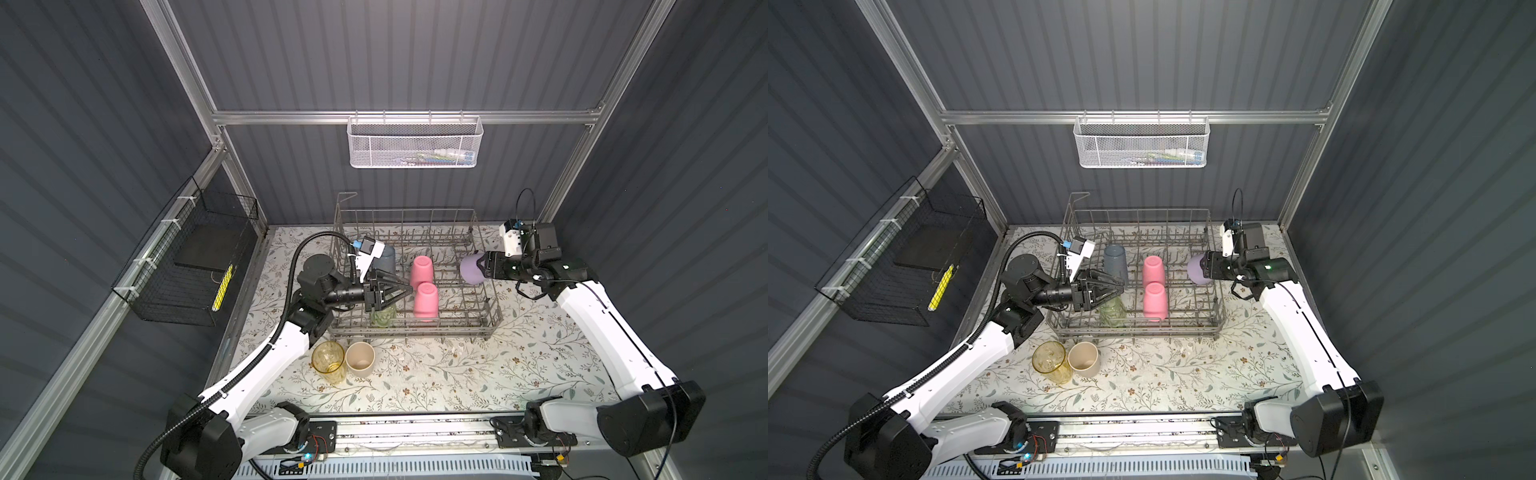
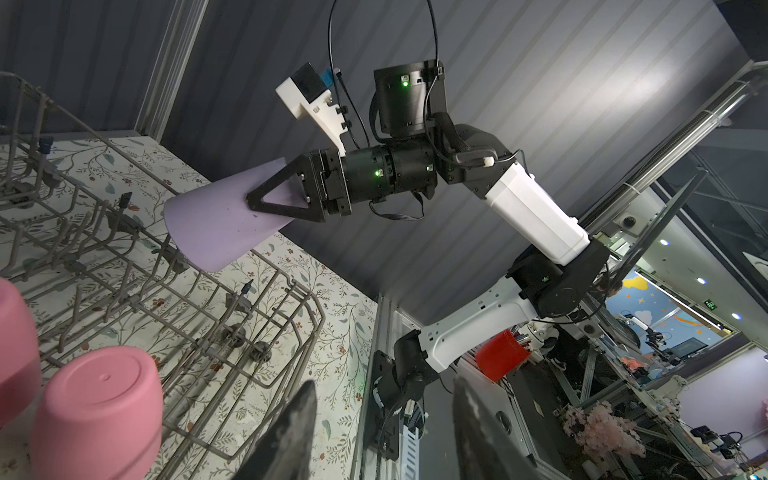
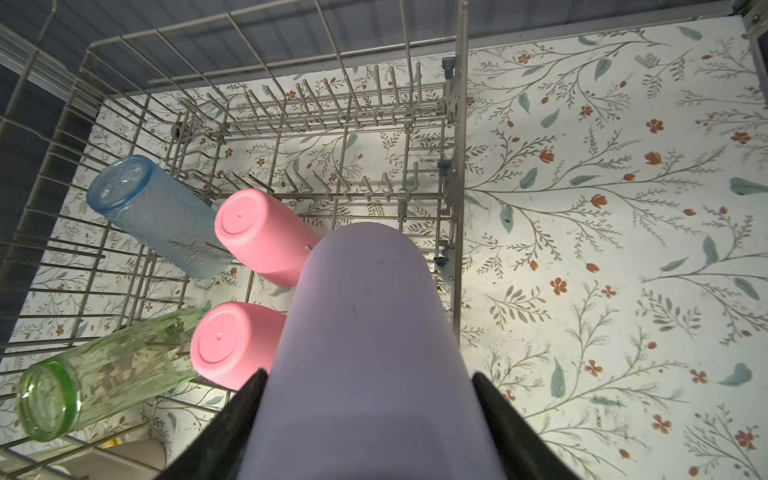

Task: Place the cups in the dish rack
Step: 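Turn the purple cup upside down and lower it onto the rack tines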

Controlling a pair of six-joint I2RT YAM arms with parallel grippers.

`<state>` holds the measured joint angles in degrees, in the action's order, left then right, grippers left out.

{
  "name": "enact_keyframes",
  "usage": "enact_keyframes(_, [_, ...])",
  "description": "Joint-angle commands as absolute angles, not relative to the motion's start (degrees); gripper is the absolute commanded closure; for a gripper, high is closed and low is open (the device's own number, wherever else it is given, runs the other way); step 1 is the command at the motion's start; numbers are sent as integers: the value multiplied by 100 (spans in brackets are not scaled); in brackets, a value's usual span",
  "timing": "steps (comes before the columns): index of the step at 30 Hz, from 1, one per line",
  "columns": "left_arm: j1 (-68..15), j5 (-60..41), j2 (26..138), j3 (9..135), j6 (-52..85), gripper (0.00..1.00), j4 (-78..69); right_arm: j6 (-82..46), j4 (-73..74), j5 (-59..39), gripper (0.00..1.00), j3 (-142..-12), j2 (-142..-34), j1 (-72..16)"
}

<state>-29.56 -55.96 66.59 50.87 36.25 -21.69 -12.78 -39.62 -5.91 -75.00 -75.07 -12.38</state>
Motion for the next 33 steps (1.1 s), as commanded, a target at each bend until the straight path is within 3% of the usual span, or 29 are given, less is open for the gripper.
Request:
enact_keyframes(1, [-2926,-5648,6540,5177,3422,48,-2029,-1160,-3994,-457,59,-7664,-7602,-1274])
enact_keyframes(33, [-2927,-5690,6617,5097,3232,52,-1912,-1223,-3908,19,60,-8261,-9003,-1468])
